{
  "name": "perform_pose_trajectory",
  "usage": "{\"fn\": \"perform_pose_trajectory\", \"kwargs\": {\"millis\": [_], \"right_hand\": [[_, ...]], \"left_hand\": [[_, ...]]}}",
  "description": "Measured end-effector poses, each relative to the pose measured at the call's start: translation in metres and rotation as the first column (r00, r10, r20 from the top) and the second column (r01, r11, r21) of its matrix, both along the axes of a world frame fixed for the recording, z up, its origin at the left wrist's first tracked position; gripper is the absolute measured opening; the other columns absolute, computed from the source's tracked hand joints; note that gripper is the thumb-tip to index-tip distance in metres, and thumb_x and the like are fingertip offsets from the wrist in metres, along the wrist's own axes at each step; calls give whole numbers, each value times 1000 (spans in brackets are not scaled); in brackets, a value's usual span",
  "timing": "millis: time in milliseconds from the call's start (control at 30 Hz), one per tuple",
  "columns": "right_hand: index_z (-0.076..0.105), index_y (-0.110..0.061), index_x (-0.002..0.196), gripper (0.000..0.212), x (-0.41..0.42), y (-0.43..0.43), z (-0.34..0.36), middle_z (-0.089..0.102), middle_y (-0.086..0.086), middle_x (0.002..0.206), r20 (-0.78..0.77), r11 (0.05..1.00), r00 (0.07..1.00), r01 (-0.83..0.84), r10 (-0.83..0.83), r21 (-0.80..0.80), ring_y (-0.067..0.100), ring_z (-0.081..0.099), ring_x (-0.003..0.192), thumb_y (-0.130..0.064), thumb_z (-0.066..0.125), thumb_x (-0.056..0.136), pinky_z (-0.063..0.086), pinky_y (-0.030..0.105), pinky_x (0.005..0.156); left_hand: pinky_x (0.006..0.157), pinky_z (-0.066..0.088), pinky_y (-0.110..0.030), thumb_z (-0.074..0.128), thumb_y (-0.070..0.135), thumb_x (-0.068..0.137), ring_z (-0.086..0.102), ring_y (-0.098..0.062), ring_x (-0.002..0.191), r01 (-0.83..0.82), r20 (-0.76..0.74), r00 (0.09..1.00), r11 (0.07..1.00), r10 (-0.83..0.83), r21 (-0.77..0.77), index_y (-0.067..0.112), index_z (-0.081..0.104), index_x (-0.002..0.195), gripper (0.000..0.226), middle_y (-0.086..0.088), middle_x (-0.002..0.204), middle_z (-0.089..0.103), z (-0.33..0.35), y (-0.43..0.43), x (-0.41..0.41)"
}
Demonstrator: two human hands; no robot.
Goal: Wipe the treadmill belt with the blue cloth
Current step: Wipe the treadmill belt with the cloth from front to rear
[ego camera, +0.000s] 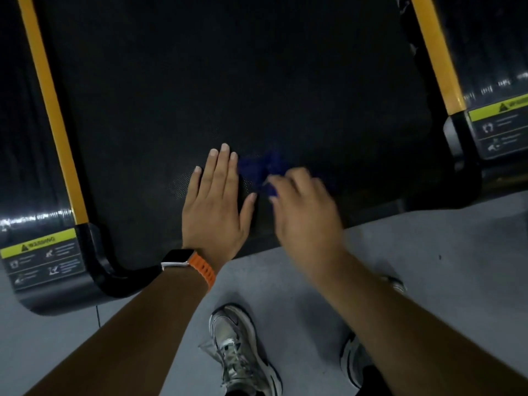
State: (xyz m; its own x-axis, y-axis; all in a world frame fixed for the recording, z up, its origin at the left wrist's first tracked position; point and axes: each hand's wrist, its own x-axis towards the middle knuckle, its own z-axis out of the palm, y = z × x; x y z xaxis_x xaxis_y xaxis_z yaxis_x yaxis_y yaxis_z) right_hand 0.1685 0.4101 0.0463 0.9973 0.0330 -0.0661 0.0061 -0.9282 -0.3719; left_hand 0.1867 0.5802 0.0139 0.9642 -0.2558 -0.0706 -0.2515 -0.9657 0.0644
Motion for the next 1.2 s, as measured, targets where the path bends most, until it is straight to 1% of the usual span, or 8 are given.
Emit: {"fn": "perform_pose_trajectory", "kwargs": {"millis": [167, 367, 500, 633, 867, 1000, 1100, 1200], "right_hand": [[56, -18, 128, 41, 18, -54, -1, 53, 12, 123, 2, 989, 990, -140, 140, -57, 29, 57, 98, -22, 64, 87, 53, 40, 79], [59, -13, 122, 29, 7, -38, -3, 55, 13, 118, 105, 969, 964, 247, -244, -15, 26, 58, 89, -32, 51, 100, 48, 32, 73], [61, -14, 114, 25, -3, 61, -9, 57, 9, 111, 75, 992, 995, -69, 62, 104, 21, 58, 88, -30, 49, 98, 52, 34, 70], [59, -14, 118, 29, 7, 4, -5, 54, 10, 115, 18, 950, 950, -311, 311, 38, 25, 58, 91, -25, 55, 92, 53, 37, 72], [58, -13, 113, 23, 7, -12, -5, 55, 13, 112, 64, 980, 978, 201, -201, -4, 24, 58, 82, -30, 53, 98, 44, 29, 63], [59, -13, 109, 22, 1, 65, -11, 57, 11, 108, 85, 982, 979, -186, 183, 17, 23, 58, 83, -28, 52, 96, 51, 33, 65], [58, -15, 113, 23, 13, 17, -6, 55, 9, 111, 34, 923, 922, -383, 385, -36, 22, 57, 84, -28, 55, 94, 51, 34, 67], [56, -15, 114, 24, 19, -45, 3, 53, 11, 113, 6, 995, 995, -95, 95, -35, 18, 53, 80, -29, 57, 94, 41, 29, 62]], "left_hand": [[128, 17, -49, 27, 51, 107, 12, -25, 159, 20, 0, 1000, 1000, -21, 13, 6, 22, 162, 72, -12, 171, 16, 2, 6, 2], [128, 15, -48, 29, 50, 107, 13, -25, 159, -20, 19, 1000, 1000, 20, -9, 5, 23, 162, 71, -12, 171, 18, -3, 7, -1], [127, 18, -50, 29, 44, 106, 14, -27, 159, -31, 20, 999, 999, 31, 14, 2, 25, 161, 69, -14, 170, 18, -3, 34, -5], [128, 16, -50, 24, 51, 106, 13, -26, 159, -37, 17, 999, 998, 36, 43, 5, 23, 162, 72, -13, 171, 17, -2, 61, -9], [127, 16, -51, 29, 50, 106, 14, -25, 159, -67, 53, 996, 997, 68, -28, 4, 26, 161, 71, -12, 170, 20, -6, 58, -11], [129, 13, -48, 31, 48, 106, 11, -23, 159, -44, 35, 998, 998, 46, -44, 6, 23, 162, 70, -11, 171, 17, -5, 64, -11], [129, 13, -48, 30, 49, 106, 11, -23, 159, -54, 32, 998, 998, 55, -44, 7, 22, 162, 71, -11, 171, 17, -6, 71, -13], [129, 14, -48, 29, 50, 106, 12, -23, 159, -97, 44, 994, 993, 100, -62, 6, 24, 162, 71, -11, 171, 18, -7, 74, -17]]}}
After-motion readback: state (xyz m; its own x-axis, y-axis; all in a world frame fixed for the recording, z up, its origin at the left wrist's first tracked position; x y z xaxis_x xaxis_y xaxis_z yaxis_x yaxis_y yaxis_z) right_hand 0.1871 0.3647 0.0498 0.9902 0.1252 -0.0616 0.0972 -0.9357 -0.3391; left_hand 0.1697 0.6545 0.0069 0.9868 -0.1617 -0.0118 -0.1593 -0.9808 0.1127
